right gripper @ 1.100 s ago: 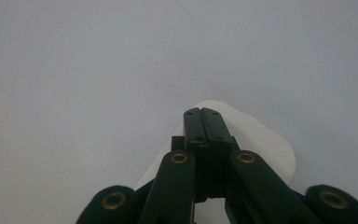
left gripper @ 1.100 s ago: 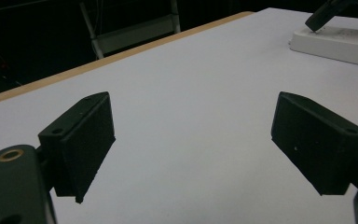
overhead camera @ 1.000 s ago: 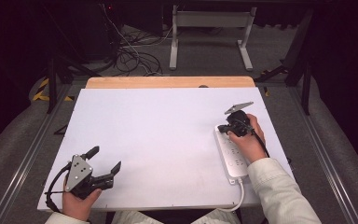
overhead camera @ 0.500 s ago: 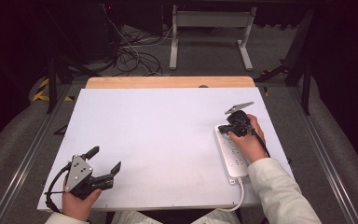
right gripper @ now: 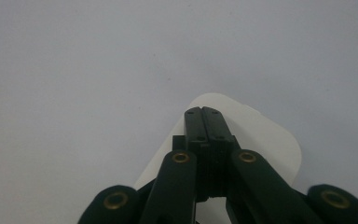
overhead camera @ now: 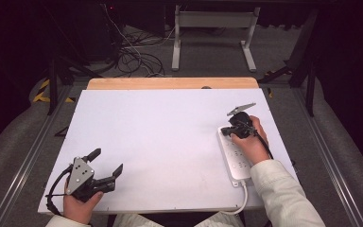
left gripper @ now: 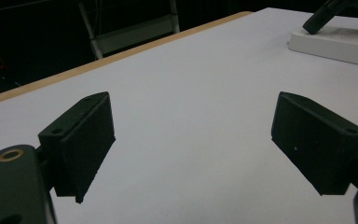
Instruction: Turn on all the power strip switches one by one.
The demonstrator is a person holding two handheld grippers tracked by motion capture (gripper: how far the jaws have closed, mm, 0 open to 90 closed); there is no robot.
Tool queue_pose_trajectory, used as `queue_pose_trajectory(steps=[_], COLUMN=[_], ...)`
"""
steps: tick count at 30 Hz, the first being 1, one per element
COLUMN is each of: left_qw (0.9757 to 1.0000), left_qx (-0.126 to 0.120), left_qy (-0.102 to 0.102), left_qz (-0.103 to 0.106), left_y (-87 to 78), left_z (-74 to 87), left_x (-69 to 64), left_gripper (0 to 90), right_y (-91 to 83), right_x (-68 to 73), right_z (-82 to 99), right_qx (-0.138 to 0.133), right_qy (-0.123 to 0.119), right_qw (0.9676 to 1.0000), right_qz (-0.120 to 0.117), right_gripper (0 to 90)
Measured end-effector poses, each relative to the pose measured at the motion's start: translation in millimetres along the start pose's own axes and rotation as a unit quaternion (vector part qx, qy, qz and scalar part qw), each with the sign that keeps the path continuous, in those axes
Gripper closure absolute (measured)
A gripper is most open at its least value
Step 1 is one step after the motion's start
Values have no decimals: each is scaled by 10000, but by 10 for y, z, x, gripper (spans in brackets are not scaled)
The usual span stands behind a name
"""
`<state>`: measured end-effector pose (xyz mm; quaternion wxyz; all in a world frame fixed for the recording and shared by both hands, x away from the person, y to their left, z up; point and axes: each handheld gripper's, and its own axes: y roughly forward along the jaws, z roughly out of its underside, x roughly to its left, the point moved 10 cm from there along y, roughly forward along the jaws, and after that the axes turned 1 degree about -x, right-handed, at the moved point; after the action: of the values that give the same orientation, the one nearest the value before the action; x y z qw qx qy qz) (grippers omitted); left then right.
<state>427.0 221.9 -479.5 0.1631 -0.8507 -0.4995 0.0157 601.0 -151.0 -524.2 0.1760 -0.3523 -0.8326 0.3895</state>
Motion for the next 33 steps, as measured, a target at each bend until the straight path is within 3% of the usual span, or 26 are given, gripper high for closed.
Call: queue_pose_trajectory(steps=[9, 11, 14, 16, 27, 33], left_qw=[10000, 10000, 10000, 10000, 10000, 10000], left_qx=[-3, 0, 20, 27, 4, 2], left_qy=[-17, -11, -51, -20, -36, -25], left_qz=[3, -8, -5, -15, -24, -25], left_y=[2, 3, 14, 18, 11, 4], left_z=[-1, -1, 6, 5, -1, -1], left_x=[-1, 8, 12, 15, 13, 14], left_gripper=[137, 137, 137, 137, 137, 137], right_y=[7, -31, -154, -236, -464, -643], right_x=[8, 5, 67, 94, 167, 215], right_z=[1, -24, -131, -185, -222, -230], right_qx=[40, -73, -519, -648, -876, -1163], right_qy=[-67, -99, -57, -99, -288, -261], right_qw=[9999, 9999, 9986, 9978, 9957, 9929], right_qz=[94, 105, -42, -47, -30, -31], right_gripper=[900, 900, 900, 900, 900, 672])
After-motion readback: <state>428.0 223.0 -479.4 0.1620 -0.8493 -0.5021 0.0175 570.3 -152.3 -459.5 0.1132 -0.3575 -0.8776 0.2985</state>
